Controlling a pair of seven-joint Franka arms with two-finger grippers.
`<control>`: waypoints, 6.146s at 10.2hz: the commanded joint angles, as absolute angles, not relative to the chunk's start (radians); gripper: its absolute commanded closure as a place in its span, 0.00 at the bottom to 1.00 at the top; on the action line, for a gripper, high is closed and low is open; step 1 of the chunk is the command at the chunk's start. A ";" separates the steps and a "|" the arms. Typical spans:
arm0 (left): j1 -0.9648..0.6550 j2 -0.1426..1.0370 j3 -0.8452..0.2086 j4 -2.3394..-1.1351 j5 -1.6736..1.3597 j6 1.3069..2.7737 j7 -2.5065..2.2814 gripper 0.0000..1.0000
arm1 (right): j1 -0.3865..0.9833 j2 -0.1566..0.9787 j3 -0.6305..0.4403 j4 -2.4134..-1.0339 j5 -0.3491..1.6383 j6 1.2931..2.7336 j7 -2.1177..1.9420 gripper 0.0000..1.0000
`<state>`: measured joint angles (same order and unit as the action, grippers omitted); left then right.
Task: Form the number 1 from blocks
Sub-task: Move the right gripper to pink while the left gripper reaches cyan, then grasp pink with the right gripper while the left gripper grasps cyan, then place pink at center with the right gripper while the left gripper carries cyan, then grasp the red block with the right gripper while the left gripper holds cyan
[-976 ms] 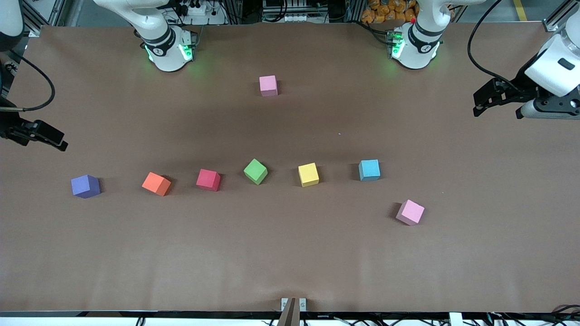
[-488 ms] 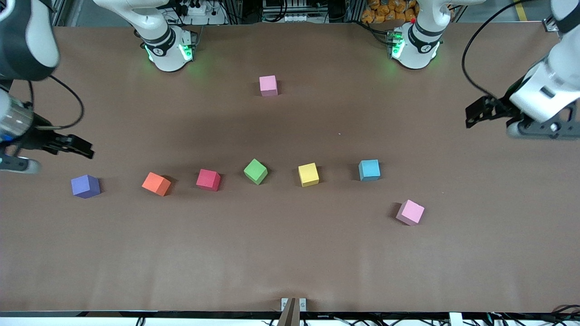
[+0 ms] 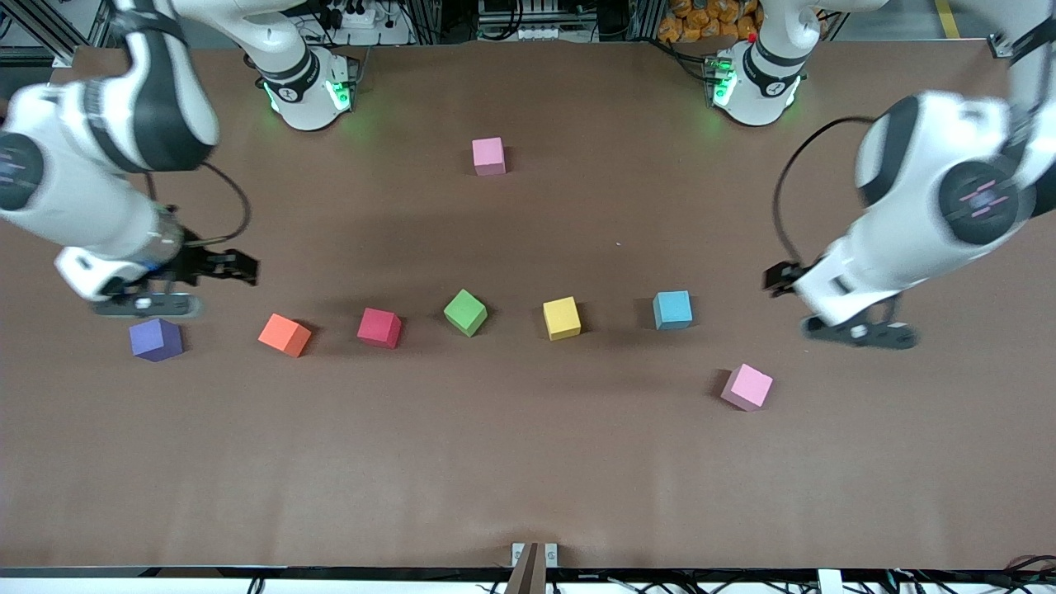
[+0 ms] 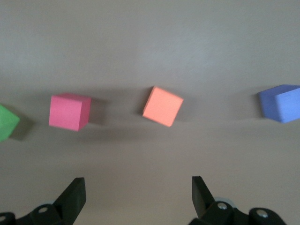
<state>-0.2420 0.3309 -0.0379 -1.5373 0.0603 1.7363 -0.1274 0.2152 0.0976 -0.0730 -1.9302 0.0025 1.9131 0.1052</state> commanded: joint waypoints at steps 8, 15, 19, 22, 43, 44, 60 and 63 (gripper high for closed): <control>-0.339 0.433 -0.063 -1.756 -0.002 2.078 -0.345 0.00 | 0.449 0.081 -0.075 -2.215 0.186 1.982 0.110 0.00; -0.347 0.517 -0.061 -1.775 -0.048 2.197 -0.466 0.00 | 0.823 0.165 -0.075 -2.304 0.397 2.141 0.284 0.00; -0.386 0.514 -0.061 -1.844 -0.040 2.201 -0.572 0.00 | 0.913 0.216 -0.061 -2.303 0.508 2.224 0.311 0.00; -0.396 0.534 -0.061 -1.861 -0.038 2.227 -0.572 0.00 | 0.966 0.239 -0.055 -2.301 0.570 2.262 0.313 0.00; -0.396 0.517 -0.064 -1.844 0.045 2.238 -0.505 1.00 | 1.034 0.397 0.002 -2.141 0.577 2.379 0.549 0.45; -0.394 0.518 -0.081 -1.839 0.044 2.240 -0.506 1.00 | 1.034 0.402 0.000 -2.141 0.572 2.384 0.549 0.35; -0.666 0.558 -0.316 -1.867 0.044 2.252 -0.986 1.00 | 0.491 0.403 -0.152 -1.815 0.234 2.140 0.500 0.00; -0.692 0.581 -0.316 -1.862 0.044 2.311 -0.992 1.00 | 0.477 0.510 -0.181 -1.709 0.226 2.149 0.489 0.00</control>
<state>-0.6844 0.5617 -0.3238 -1.8708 0.0208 2.2748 -0.9767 0.4873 0.4442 -0.1705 -1.7952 0.2477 2.1640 0.4954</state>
